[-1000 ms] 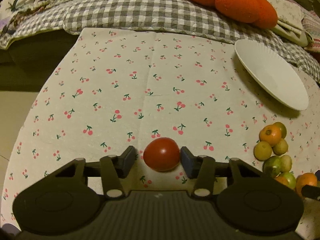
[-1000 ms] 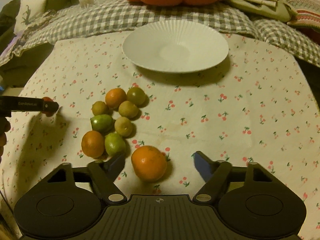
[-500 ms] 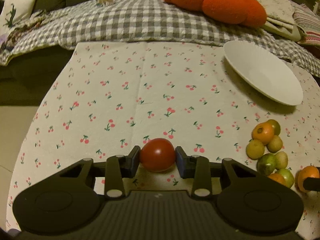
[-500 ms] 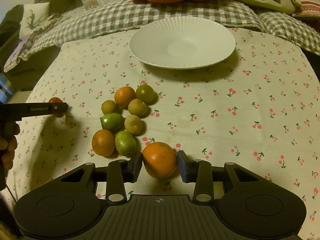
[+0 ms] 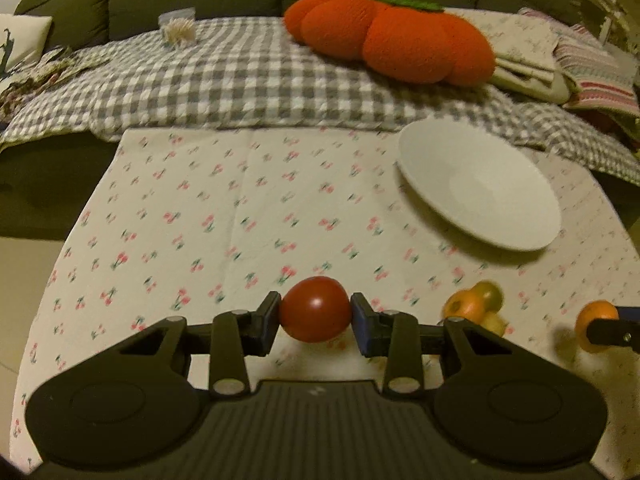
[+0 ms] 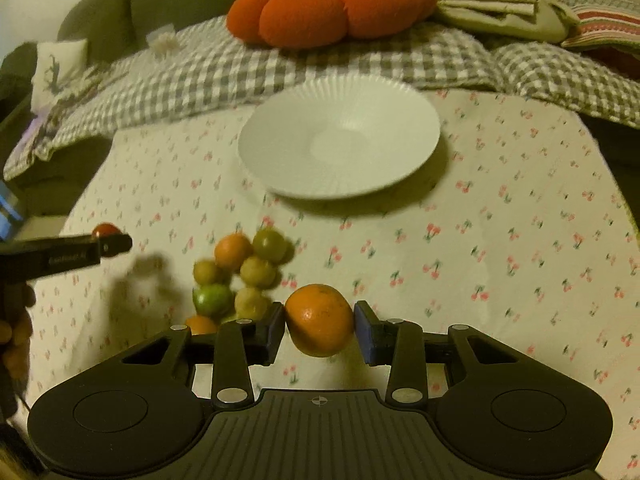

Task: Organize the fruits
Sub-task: 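Carry both fruits to the white plate and open both grippers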

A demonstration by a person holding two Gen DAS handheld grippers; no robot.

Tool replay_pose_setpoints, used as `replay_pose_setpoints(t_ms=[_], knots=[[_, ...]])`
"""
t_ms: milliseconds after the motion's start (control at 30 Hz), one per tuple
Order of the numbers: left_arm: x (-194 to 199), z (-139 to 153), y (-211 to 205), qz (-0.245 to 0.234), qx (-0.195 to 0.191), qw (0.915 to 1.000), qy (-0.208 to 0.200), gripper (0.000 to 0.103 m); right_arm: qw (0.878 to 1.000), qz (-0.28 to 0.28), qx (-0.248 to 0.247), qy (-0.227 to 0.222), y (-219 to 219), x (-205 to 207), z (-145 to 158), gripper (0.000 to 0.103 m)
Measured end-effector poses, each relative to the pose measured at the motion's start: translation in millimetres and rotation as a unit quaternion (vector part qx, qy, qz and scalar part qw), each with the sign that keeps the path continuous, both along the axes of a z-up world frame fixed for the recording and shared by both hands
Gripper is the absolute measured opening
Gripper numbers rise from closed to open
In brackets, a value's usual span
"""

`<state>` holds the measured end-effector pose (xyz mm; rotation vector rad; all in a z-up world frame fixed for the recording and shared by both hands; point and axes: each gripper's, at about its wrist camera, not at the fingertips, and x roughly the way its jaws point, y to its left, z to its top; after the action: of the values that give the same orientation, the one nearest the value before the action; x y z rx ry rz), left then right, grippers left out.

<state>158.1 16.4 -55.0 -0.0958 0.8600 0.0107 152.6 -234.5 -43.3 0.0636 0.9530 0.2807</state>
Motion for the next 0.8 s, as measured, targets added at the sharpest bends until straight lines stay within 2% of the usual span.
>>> replay_pose_setpoints(t_ms=[233, 567, 800], knots=[[21, 17, -28, -0.043, -0.023, 0.9982, -0.035, 0.036, 1.0, -0.016, -0.007, -0.023, -7, 25, 18, 0.036], [63, 15, -92, -0.129, 0.002, 0.9887, -0.075, 0.036, 0.999, -0.02, -0.011, -0.041, 2, 81, 14, 0.036], [83, -3, -109, -0.155, 0.028, 0.9845, -0.078, 0.036, 0.999, -0.022, -0.007, -0.038, 2, 108, 2, 0.036]])
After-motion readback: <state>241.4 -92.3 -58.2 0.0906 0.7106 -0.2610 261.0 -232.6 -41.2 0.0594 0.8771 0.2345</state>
